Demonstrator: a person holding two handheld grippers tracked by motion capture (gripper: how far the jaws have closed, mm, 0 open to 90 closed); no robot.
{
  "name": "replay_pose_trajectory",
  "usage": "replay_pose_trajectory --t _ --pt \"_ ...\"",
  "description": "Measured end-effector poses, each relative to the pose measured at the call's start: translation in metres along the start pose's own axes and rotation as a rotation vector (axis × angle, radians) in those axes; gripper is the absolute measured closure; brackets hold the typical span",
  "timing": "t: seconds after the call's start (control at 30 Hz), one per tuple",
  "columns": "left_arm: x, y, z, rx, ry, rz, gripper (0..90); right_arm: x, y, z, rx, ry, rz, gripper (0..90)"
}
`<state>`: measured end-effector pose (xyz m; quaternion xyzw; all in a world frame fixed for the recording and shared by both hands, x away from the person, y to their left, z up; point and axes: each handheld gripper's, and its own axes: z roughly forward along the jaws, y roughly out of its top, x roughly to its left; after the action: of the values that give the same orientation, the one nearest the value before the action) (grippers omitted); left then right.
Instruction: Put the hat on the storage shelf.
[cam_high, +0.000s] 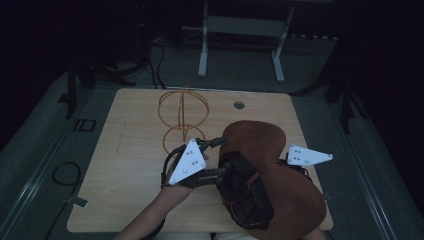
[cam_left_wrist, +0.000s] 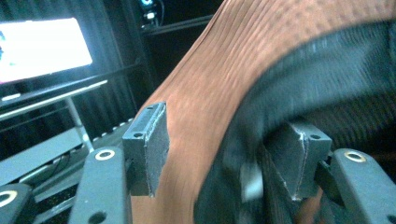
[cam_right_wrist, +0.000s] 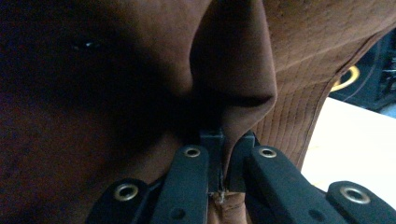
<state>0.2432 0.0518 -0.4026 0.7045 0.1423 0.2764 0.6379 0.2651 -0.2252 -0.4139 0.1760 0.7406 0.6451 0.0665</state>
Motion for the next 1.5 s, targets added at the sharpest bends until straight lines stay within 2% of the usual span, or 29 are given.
replay_pose_trajectory --t 0.13,0.3,0.4,0.53,0.57,0.63,0.77,0.87,0.9,0.97,1.07,1.3,1.5 --pt "0.008 -0.01 -0.01 0.027 0.03 -0.025 39.6 -0.011 0.004 -0.011 -0.023 -0.063 0.012 88.1" --pt "0.015 -0.027 -0.023 0.071 0.046 -0.069 36.9 -0.026 0.007 -0.024 -0.055 -0.137 0.027 88.1" --pt "0.019 -0.037 -0.029 0.107 0.039 -0.11 31.4 -0.035 0.01 -0.027 -0.07 -0.175 0.033 88.0" --pt "0.023 -0.055 -0.043 0.145 0.072 -0.136 24.1 -0.047 0.017 -0.029 -0.082 -0.225 0.028 88.0" --pt "0.024 -0.059 -0.046 0.159 0.079 -0.139 19.9 -0.049 0.02 -0.029 -0.087 -0.236 0.025 88.0" --pt "0.025 -0.067 -0.051 0.179 0.094 -0.147 18.1 -0.054 0.025 -0.029 -0.09 -0.255 0.019 88.0" --pt "0.025 -0.085 -0.059 0.244 0.127 -0.144 13.4 -0.065 0.031 -0.026 -0.101 -0.29 0.016 88.0" --pt "0.024 -0.099 -0.066 0.29 0.161 -0.141 7.4 -0.076 0.035 -0.023 -0.108 -0.316 0.031 88.0" --pt "0.024 -0.103 -0.069 0.294 0.17 -0.145 6.8 -0.079 0.036 -0.022 -0.108 -0.324 0.035 88.0" --pt "0.025 -0.113 -0.077 0.312 0.189 -0.179 3.0 -0.084 0.039 -0.019 -0.111 -0.336 0.037 88.0" --pt "0.025 -0.128 -0.089 0.32 0.227 -0.203 2.9 -0.092 0.042 -0.015 -0.113 -0.355 0.041 88.0" --pt "0.022 -0.156 -0.115 0.356 0.278 -0.242 2.9 -0.11 0.049 0.005 -0.101 -0.384 0.048 87.9" --pt "0.018 -0.166 -0.13 0.346 0.317 -0.258 3.0 -0.124 0.056 0.028 -0.076 -0.403 0.048 87.9"
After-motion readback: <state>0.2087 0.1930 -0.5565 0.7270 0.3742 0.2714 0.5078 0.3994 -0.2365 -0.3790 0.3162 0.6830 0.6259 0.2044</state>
